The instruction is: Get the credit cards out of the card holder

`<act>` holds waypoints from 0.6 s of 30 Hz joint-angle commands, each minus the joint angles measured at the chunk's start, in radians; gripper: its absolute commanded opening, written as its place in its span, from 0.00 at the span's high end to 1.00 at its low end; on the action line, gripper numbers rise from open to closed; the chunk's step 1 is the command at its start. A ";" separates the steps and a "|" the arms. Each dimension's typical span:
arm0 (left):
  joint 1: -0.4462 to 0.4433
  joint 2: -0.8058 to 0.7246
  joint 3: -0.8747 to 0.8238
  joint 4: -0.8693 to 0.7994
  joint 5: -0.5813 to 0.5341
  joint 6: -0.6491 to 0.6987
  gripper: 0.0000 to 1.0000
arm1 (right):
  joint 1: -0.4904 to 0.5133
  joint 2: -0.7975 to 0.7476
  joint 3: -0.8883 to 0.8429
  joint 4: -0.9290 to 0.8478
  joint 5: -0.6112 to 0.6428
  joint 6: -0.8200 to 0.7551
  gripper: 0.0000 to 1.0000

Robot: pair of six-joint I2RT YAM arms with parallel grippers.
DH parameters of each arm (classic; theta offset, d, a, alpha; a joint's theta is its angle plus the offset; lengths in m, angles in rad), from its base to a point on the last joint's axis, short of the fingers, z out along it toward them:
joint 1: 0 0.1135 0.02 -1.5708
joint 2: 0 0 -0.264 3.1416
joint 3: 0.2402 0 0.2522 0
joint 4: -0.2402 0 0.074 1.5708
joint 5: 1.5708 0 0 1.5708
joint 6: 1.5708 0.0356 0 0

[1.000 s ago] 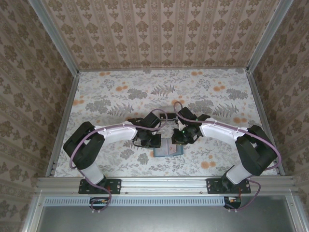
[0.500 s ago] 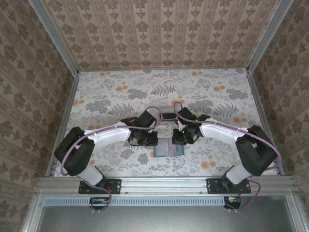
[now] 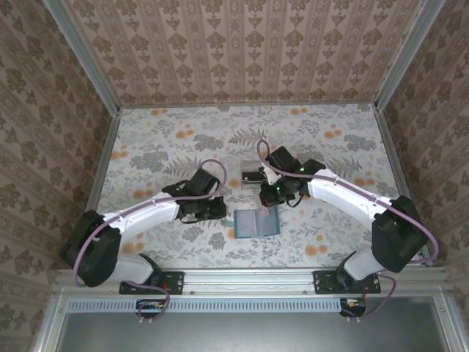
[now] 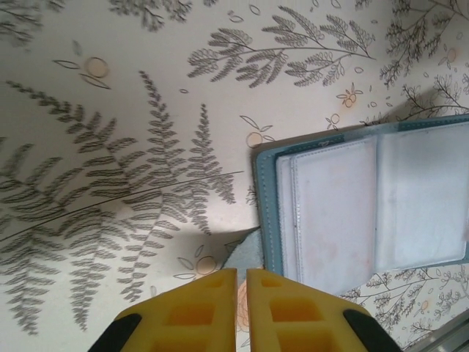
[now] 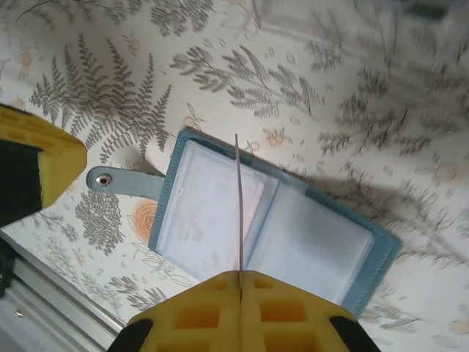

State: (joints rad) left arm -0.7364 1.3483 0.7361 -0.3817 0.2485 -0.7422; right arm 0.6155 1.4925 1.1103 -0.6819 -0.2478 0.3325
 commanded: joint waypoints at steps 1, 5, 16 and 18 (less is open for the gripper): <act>0.025 -0.053 -0.037 0.007 -0.017 -0.015 0.88 | -0.009 0.027 0.101 -0.091 0.076 -0.291 0.97; 0.052 -0.102 -0.068 -0.002 -0.018 -0.011 0.87 | -0.021 0.078 0.197 -0.131 0.109 -0.603 0.99; 0.101 -0.182 -0.144 -0.018 -0.022 -0.009 0.87 | -0.083 0.278 0.497 -0.287 0.135 -1.134 1.00; 0.106 -0.188 -0.155 -0.016 -0.020 -0.014 0.87 | -0.088 0.325 0.554 -0.321 0.144 -1.183 1.00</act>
State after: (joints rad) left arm -0.6403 1.1782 0.5991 -0.3748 0.2352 -0.7422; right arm 0.5320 1.7649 1.5940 -0.8959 -0.1230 -0.6598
